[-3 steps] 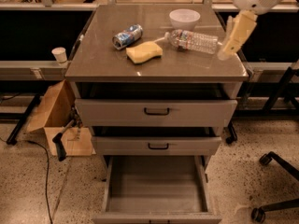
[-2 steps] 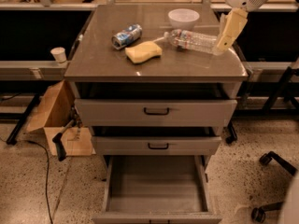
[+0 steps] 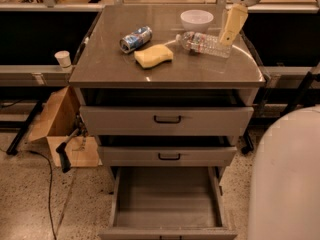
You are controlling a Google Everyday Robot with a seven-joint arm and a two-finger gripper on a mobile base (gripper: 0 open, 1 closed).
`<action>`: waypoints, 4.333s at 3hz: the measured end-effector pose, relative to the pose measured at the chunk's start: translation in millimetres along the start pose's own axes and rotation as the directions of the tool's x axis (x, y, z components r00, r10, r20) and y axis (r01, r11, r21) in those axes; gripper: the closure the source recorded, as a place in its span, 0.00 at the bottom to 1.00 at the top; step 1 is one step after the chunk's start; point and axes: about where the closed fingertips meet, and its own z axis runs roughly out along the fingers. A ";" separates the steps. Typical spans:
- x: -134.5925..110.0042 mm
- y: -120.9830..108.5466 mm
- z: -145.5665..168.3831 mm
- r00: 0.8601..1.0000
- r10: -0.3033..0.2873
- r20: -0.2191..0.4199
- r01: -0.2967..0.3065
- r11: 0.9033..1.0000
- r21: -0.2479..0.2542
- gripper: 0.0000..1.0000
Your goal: Place water bottle into bottom drawer
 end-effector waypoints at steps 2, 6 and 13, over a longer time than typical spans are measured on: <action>39.4 -25.9 36.7 0.983 0.065 -0.174 -0.061 0.998 0.031 0.00; 62.3 -31.0 89.3 0.974 0.110 -0.197 -0.115 0.993 -0.013 0.00; 32.2 -14.2 142.2 0.984 0.091 -0.152 -0.114 0.982 -0.152 0.00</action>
Offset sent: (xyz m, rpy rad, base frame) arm 0.0632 -0.0442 -0.0526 -0.2017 0.0511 -0.2118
